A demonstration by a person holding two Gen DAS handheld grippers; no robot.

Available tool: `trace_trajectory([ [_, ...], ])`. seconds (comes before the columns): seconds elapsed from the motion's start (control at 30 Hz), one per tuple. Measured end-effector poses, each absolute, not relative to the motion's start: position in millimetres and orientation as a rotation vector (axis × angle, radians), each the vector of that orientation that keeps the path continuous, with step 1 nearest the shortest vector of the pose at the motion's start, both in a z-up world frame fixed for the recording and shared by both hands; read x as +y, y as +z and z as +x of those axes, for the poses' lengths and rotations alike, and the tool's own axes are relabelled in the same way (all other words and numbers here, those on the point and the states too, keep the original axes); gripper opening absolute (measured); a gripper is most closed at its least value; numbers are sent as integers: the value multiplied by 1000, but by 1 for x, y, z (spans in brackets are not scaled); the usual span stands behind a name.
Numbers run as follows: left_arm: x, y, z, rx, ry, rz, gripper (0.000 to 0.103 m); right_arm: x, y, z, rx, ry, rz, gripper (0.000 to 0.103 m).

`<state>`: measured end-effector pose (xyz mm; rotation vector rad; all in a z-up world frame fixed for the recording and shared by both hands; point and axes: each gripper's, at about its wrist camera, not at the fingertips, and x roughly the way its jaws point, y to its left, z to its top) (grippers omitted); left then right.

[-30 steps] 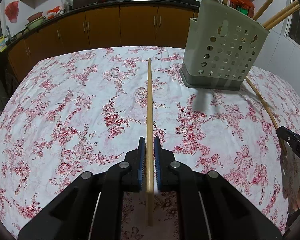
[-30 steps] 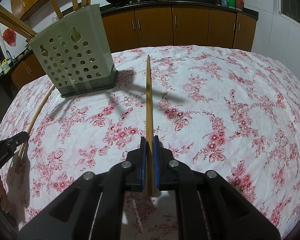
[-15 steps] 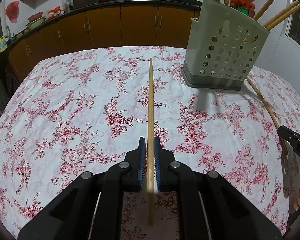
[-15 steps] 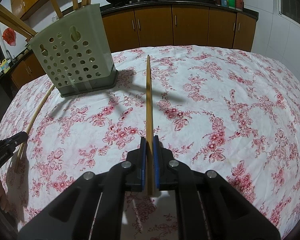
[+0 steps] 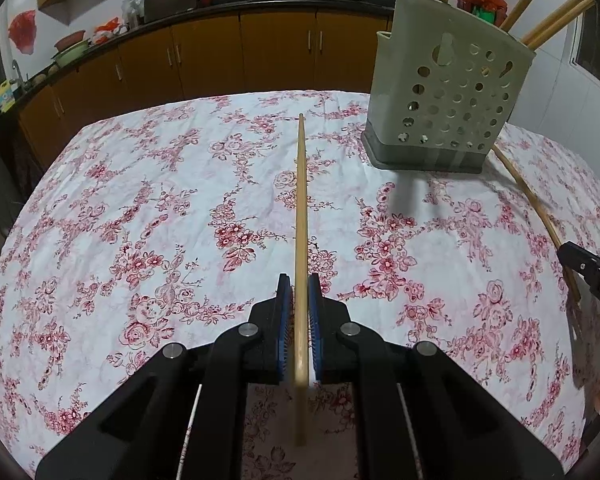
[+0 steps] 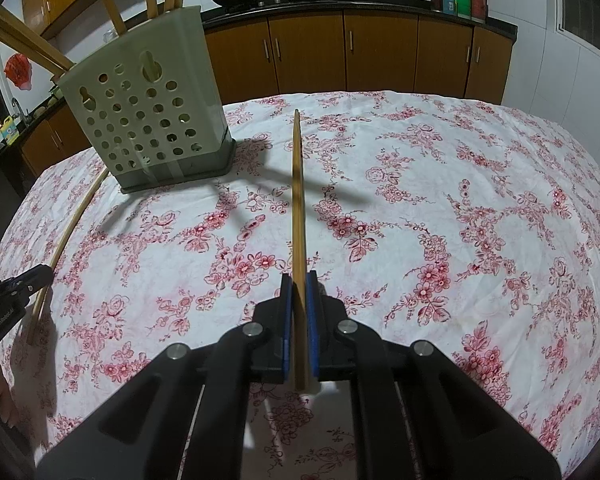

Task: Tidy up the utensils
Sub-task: 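Lift the chopsticks upright over the green holder with both tools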

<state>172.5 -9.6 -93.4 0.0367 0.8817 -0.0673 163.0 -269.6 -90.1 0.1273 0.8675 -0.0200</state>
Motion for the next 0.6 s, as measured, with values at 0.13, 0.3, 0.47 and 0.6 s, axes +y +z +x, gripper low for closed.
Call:
trace_trajectory([
  [0.13,-9,-94,172,881,-64,40,8,-269,-90,163,867,-19,125,9],
  [0.3,-9,-90,170,880,-75,60,8,-273,-77,160,838,-26,114,8],
  [0.47,0,-63,165,814,-90,21,8,-285,-40,153,738,-38,131,8],
  [0.6,7,-28,161,727,-104,-12,7,-293,-10,147,654,-45,144,8],
])
